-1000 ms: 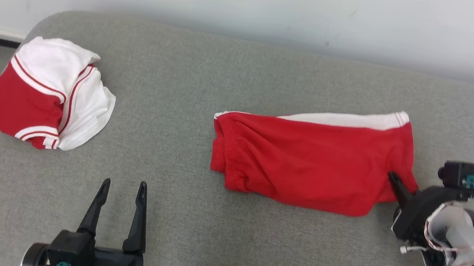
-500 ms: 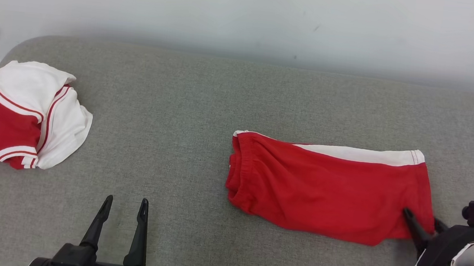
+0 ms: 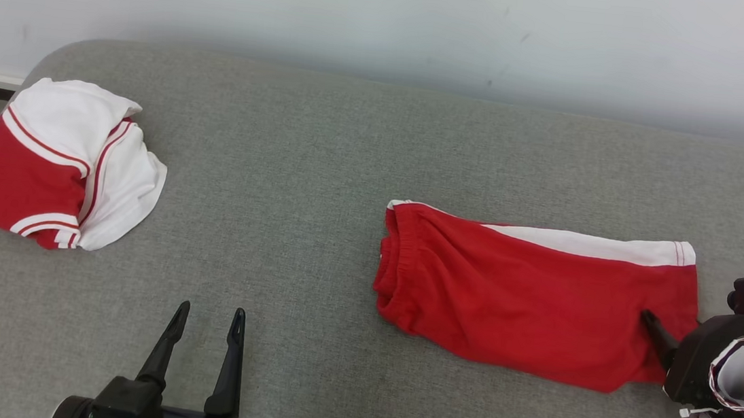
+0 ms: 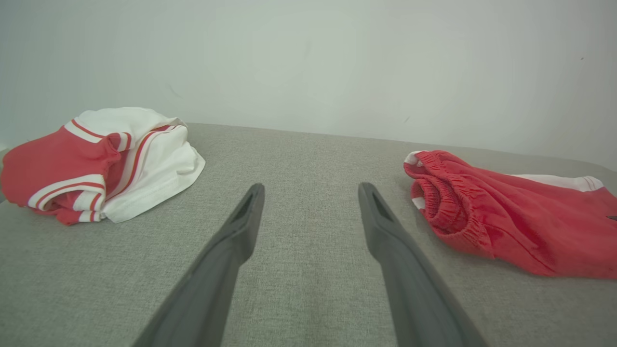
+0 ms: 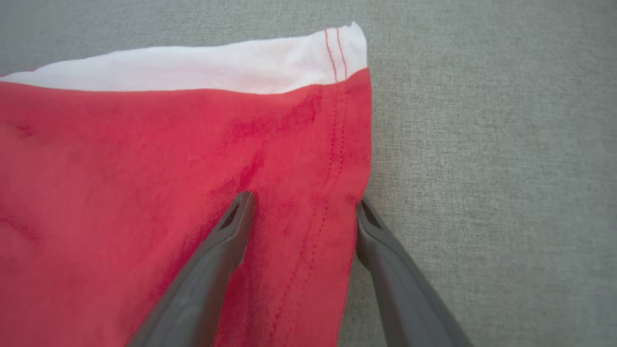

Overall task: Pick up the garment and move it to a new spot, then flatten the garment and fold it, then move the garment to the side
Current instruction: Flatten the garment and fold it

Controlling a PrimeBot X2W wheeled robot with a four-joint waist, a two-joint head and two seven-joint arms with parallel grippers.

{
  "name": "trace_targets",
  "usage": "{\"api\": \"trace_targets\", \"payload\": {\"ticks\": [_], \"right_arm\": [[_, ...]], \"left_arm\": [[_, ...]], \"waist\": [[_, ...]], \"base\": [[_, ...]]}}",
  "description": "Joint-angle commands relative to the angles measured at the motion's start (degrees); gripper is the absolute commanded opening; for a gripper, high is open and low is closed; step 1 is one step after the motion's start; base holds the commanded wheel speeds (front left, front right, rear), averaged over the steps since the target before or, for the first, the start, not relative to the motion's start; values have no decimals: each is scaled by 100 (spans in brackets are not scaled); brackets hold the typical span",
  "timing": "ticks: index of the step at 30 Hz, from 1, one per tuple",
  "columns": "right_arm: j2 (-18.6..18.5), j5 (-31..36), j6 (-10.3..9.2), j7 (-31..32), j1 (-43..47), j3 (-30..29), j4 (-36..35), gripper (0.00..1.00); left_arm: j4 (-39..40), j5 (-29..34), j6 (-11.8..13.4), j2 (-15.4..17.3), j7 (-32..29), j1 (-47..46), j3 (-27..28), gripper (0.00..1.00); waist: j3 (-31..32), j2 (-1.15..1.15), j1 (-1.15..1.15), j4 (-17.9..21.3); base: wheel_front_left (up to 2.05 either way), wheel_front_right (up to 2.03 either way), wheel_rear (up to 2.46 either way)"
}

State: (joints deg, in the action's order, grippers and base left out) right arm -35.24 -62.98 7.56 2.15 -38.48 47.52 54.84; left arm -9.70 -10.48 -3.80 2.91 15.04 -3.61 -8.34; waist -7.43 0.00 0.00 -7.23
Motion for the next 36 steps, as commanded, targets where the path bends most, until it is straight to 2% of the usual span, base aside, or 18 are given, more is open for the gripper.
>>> {"api": "trace_targets", "payload": {"ticks": [1, 5, 7, 8, 9, 18, 21, 25, 31, 36], "right_arm": [[35, 29, -15, 50, -54, 2, 72, 100], [201, -158, -14, 415, 2, -3, 196, 100], [251, -269, -14, 623, 85, 21, 160, 39], [246, -312, -14, 658, 100, 10, 127, 22], [230, -334, -14, 679, 104, 10, 102, 0], [-187, -377, -16, 553, 110, -77, 204, 0], [-432, -382, -16, 515, 78, -118, 255, 0], [-533, -337, -15, 467, 18, -103, 167, 0], [-523, -245, -15, 294, -128, -42, -284, 0], [-455, -373, -15, 375, -135, -33, -1025, 0]], "left_arm": [[-12, 23, 2, -4, 14, -44, 5, 100], [-30, 2, 21, -4, 14, -31, -4, 100], [-38, -10, 27, -4, 14, -23, 3, 100], [-38, -17, 36, -4, 14, -20, 8, 100], [-42, -21, 42, -4, 14, -14, 19, 100], [-33, -28, 53, -4, 14, 53, 63, 100], [2, -29, 43, -4, 14, 69, 96, 100], [14, -38, 48, -4, 14, 107, 138, 100], [-10, -45, 35, -4, 14, 142, 162, 100], [-14, -59, 42, -4, 14, 154, 150, 100]], "waist": [[-33, 0, 0, -53], [-23, 0, 0, -94], [-9, 0, 0, -103], [-5, 0, 0, -104], [10, 0, 0, -97], [107, 0, 0, 5], [104, 0, 0, 58], [85, 0, 0, 146], [142, 0, 0, 293], [240, 0, 0, 387]], "base": [[0, 0, 0], [0, 0, 0], [0, 0, 0], [0, 0, 0], [0, 0, 0], [0, 0, 0], [0, 0, 0], [0, 0, 0], [0, 0, 0], [0, 0, 0]]}}
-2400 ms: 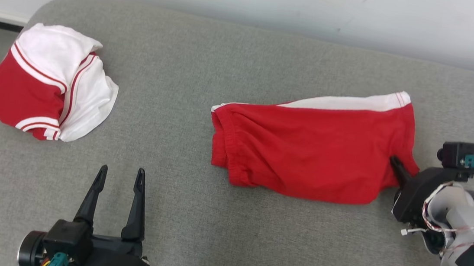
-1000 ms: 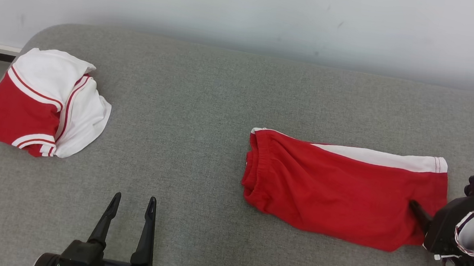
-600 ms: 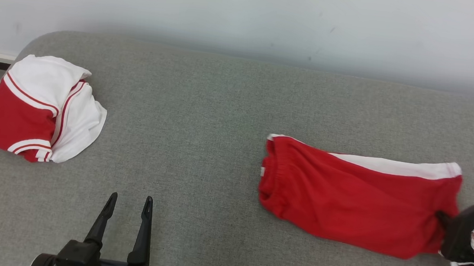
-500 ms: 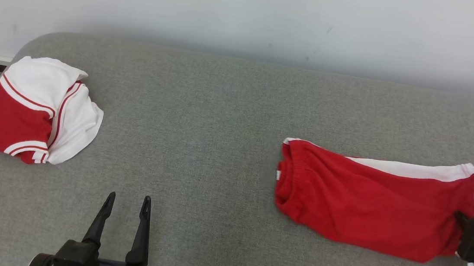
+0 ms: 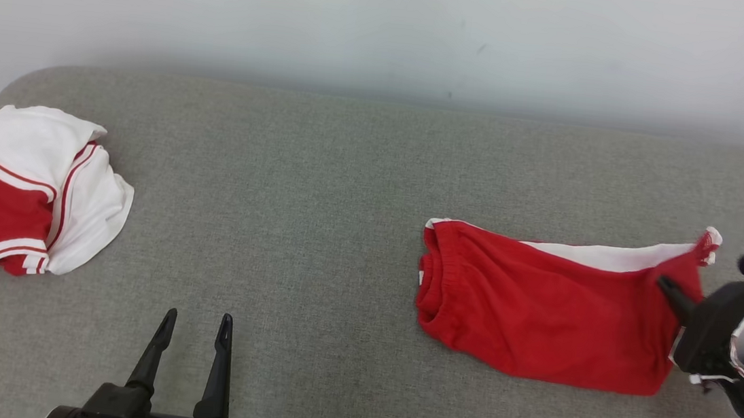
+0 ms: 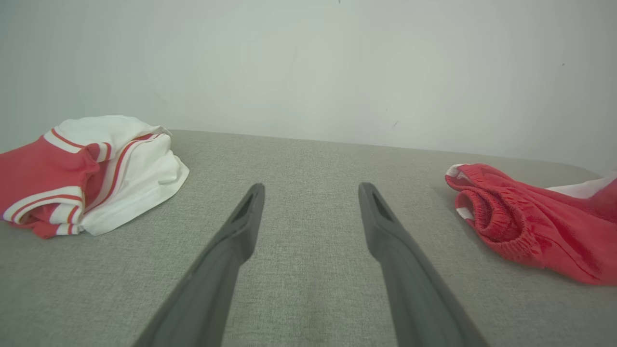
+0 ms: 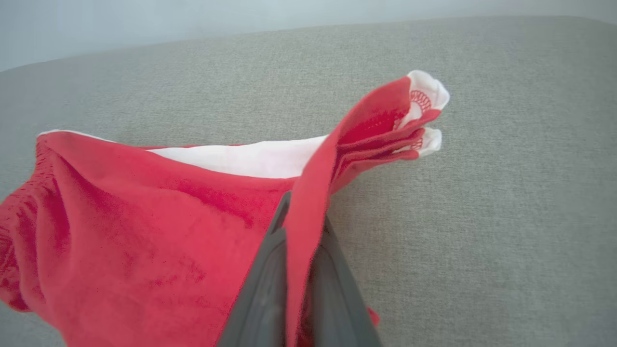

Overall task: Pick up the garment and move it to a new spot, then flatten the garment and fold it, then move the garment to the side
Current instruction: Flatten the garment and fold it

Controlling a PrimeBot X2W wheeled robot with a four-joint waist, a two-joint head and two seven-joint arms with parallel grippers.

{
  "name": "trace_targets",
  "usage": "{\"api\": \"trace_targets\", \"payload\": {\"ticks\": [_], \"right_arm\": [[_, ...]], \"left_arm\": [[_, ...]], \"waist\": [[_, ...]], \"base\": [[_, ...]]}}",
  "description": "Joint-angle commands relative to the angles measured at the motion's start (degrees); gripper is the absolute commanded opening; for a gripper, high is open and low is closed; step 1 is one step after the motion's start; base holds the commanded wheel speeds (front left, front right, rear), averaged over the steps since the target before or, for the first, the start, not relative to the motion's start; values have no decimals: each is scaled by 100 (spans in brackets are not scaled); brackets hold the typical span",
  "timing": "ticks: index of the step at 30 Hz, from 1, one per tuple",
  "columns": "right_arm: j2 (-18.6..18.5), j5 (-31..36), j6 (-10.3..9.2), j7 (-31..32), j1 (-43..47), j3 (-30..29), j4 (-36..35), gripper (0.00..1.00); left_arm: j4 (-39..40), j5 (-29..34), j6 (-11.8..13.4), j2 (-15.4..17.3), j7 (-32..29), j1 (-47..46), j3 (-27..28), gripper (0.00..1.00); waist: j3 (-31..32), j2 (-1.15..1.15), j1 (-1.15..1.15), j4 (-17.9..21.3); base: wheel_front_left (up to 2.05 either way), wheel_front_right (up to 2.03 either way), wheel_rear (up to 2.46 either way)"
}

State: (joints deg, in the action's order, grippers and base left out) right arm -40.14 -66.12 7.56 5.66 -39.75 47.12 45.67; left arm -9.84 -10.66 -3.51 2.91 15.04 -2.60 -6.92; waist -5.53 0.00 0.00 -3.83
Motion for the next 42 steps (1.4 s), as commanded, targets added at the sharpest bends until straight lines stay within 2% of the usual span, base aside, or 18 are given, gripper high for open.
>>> {"api": "trace_targets", "payload": {"ticks": [1, 9, 15, 26, 32, 33, 34, 35, 42], "right_arm": [[25, -64, -15, 54, -12, 8, -252, 0], [150, -89, -15, 290, -20, 22, -1166, 0], [534, 66, -15, 398, 33, 76, -1469, 0], [1638, 608, -15, 238, 12, 23, -603, 0], [2000, 831, -15, 84, -6, -1, -124, 0], [2037, 830, -15, 58, -2, 3, -108, 33], [2045, 828, -15, 5, 0, -6, -99, 83], [2033, 834, -15, -54, -5, -30, -81, 100], [1741, 769, -15, -737, 86, -232, -384, 100]], "left_arm": [[-7, -42, 14, -4, 14, 65, -2, 100], [-56, -84, 36, -4, 14, 116, -107, 100], [-73, -135, 42, -4, 14, 121, -222, 100], [-152, -199, 36, -3, 14, -107, -452, 100], [-177, -242, 78, -2, 14, -176, -545, 100], [-179, -244, 87, -2, 14, -183, -548, 100], [-181, -246, 89, -2, 14, -182, -542, 100], [-181, -244, 96, -2, 14, -177, -527, 100], [-138, -169, 126, -3, 14, -11, -303, 100]], "waist": [[74, 0, 0, 61], [214, 0, 0, 51], [234, 0, 0, -85], [102, 0, 0, -483], [31, 0, 0, -634], [25, 0, 0, -642], [22, 0, 0, -644], [18, 0, 0, -641], [86, 0, 0, -468]], "base": [[0, 0, 0], [0, 0, 0], [0, 0, 0], [0, 0, 0], [0, 0, 0], [0, 0, 0], [0, 0, 0], [0, 0, 0], [0, 0, 0]]}}
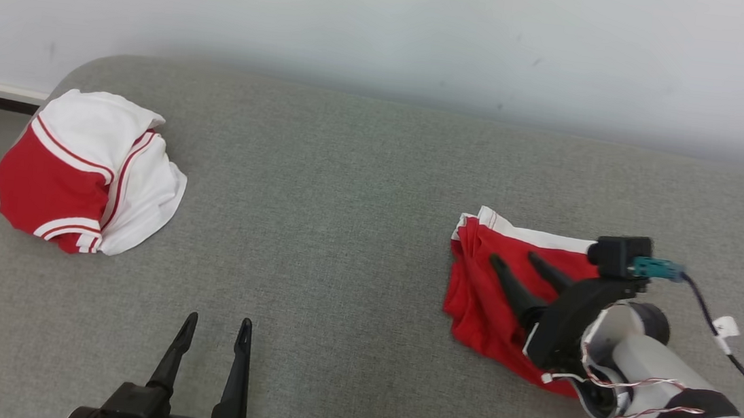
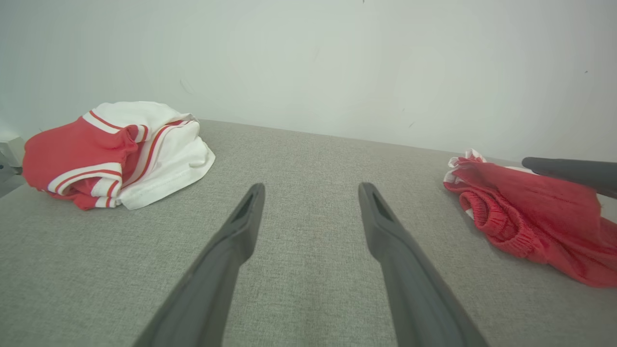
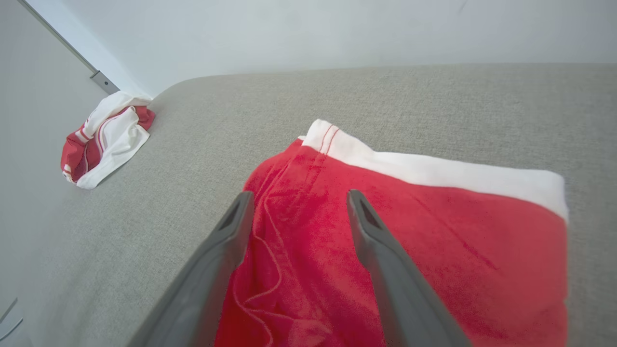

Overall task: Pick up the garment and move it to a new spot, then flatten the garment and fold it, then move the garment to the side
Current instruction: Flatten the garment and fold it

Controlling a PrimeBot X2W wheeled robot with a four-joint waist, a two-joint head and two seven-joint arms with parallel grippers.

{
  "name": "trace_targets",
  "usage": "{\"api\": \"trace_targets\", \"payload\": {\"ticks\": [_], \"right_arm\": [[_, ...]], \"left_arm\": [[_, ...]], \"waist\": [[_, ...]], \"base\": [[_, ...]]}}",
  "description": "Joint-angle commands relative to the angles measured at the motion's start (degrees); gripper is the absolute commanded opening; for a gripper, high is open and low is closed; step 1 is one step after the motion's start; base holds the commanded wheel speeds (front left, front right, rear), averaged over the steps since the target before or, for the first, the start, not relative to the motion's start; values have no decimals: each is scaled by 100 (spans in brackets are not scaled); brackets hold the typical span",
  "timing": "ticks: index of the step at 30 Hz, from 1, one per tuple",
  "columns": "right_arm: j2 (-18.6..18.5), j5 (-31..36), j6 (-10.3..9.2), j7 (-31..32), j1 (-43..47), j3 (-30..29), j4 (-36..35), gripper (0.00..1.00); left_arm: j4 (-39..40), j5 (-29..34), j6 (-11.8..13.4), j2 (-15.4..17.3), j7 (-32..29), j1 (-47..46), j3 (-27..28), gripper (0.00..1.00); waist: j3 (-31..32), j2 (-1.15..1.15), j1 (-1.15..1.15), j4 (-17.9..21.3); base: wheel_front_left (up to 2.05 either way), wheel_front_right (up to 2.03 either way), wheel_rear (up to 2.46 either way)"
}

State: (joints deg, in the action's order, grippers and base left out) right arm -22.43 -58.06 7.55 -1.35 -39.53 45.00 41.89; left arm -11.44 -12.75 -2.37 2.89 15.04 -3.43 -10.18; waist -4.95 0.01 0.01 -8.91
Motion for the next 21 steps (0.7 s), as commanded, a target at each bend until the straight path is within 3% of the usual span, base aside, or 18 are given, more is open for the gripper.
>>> {"api": "trace_targets", "payload": {"ticks": [1, 10, 11, 12, 13, 21], "right_arm": [[-98, -45, -14, -142, 96, -66, -58, 100], [-507, 97, -14, -1030, 484, -525, -169, 100], [-529, 170, -14, -1095, 539, -546, -137, 93], [-522, 245, -14, -1150, 600, -560, -108, 30], [-499, 311, -14, -1196, 644, -580, -88, 0], [-173, 801, -14, -1373, 896, -761, 278, 0]], "left_arm": [[27, 46, 9, -2, 14, 94, 50, 100], [114, 101, 32, -2, 14, 204, 213, 100], [134, 147, 36, -2, 14, 209, 222, 100], [137, 157, 39, -2, 14, 222, 230, 100], [147, 169, 50, -2, 14, 230, 246, 100], [192, 286, 30, -3, 14, 186, 307, 100]], "waist": [[38, -1, -1, 60], [111, -1, -1, 178], [112, -1, -1, 181], [119, -1, -1, 180], [119, -1, -1, 179], [87, -1, -1, 69]], "base": [[0, 0, 0], [0, 0, 0], [0, 0, 0], [0, 0, 0], [0, 0, 0], [0, 0, 0]]}}
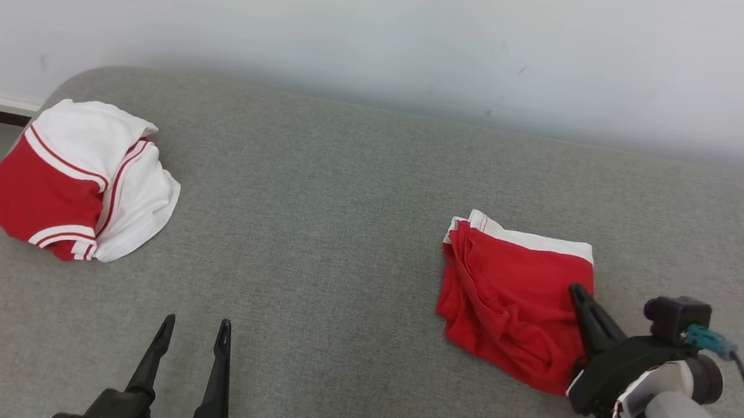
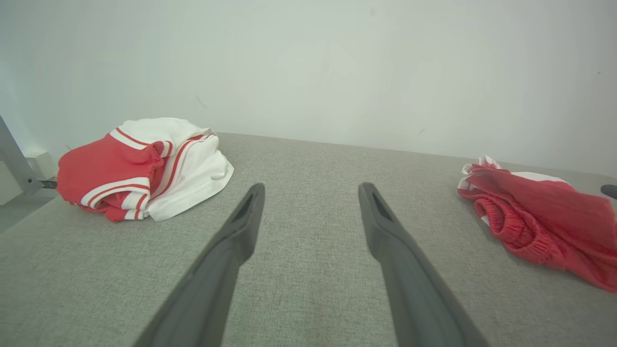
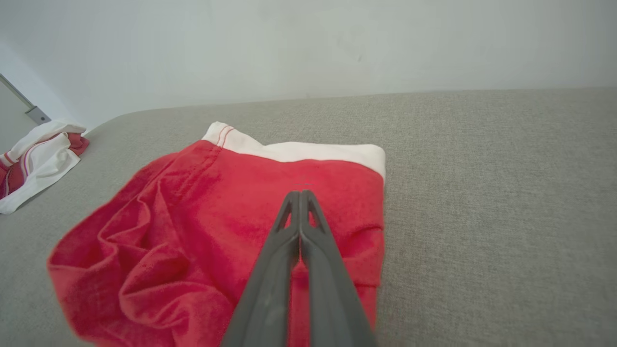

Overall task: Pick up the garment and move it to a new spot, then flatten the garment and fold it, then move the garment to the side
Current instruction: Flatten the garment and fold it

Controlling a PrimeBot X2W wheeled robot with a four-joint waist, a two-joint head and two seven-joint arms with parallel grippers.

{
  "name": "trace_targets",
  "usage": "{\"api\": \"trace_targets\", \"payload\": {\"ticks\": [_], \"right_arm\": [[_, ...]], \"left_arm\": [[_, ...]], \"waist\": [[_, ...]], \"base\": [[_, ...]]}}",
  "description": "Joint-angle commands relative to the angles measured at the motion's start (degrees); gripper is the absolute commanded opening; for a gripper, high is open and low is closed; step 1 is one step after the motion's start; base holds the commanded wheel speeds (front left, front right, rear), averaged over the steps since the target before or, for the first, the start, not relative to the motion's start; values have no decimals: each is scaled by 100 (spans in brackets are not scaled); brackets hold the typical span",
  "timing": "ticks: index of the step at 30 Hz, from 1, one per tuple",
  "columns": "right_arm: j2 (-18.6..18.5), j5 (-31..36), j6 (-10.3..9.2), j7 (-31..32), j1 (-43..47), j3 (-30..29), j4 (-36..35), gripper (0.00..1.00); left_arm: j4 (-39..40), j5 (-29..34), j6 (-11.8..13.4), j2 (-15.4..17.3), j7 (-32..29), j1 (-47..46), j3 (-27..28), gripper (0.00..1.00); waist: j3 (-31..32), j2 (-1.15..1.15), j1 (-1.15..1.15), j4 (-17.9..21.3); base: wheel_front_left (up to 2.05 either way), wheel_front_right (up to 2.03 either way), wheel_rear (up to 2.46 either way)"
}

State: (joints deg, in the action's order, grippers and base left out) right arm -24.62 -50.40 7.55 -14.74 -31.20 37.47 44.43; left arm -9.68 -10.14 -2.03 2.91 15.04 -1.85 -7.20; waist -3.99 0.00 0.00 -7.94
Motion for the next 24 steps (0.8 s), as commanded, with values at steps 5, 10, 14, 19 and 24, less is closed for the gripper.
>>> {"api": "trace_targets", "payload": {"ticks": [5, 10, 14, 19, 24], "right_arm": [[296, 329, -14, -44, 62, 77, 379, 0], [542, 426, -14, -46, 19, 219, 717, 0], [718, 386, -14, -49, 38, 299, 743, 0], [931, 412, -14, -54, 107, 356, 563, 0], [1188, 521, -14, -44, 269, 304, 301, 0]], "left_arm": [[-26, 35, -32, -4, 14, 1, 14, 100], [-61, -7, -32, -4, 14, -31, -14, 100], [-83, 1, -72, -4, 14, -6, -17, 100], [-86, -19, -68, -4, 14, 8, -35, 100], [-94, -45, -58, -4, 14, -7, -97, 100]], "waist": [[-48, 0, 0, -160], [-69, 0, 0, -306], [-58, 0, 0, -380], [-65, 0, 0, -420], [-51, 0, 0, -427]], "base": [[0, 0, 0], [0, 0, 0], [0, 0, 0], [0, 0, 0], [0, 0, 0]]}}
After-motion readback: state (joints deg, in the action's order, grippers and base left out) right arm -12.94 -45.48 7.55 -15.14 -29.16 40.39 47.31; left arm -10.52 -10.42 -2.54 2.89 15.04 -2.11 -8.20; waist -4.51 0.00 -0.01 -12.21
